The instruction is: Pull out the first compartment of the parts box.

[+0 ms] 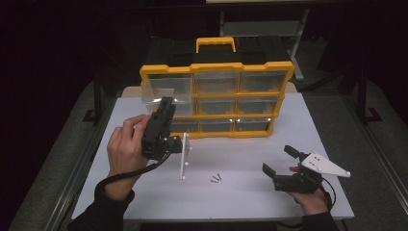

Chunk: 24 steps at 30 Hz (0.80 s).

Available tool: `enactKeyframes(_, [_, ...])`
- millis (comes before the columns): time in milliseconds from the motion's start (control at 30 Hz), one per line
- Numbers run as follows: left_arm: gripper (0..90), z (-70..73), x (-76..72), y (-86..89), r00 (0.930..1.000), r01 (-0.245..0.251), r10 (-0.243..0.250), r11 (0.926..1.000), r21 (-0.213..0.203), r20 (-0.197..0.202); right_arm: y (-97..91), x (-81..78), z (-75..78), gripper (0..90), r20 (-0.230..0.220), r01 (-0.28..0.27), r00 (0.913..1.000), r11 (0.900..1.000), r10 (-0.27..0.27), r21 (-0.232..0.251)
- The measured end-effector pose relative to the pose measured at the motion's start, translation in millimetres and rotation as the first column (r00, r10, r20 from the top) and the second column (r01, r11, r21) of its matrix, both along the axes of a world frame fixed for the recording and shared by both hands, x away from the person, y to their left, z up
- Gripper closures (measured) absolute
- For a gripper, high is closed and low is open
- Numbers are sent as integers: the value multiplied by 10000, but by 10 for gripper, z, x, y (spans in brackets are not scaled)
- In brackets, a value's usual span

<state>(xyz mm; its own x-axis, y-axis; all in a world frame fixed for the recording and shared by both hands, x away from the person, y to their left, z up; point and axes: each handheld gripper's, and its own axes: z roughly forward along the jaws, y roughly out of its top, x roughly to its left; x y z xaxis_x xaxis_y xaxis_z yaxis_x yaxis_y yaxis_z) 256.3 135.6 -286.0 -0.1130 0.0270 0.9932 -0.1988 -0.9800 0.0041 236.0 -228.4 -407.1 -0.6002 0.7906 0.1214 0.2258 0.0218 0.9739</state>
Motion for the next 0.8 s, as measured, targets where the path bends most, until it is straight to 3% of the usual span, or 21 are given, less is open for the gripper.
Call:
enactKeyframes(333, [586,-35,-68,-40,9998,173,-173,9998,-29,15,-1,-2,1,0,3,7,10000,10000,-7,-3])
enactKeyframes(800, [523,-126,-113,-91,9988,421,-424,9990,-118,-255,-2,-2,1,0,1,8,10000,10000,-8,-3])
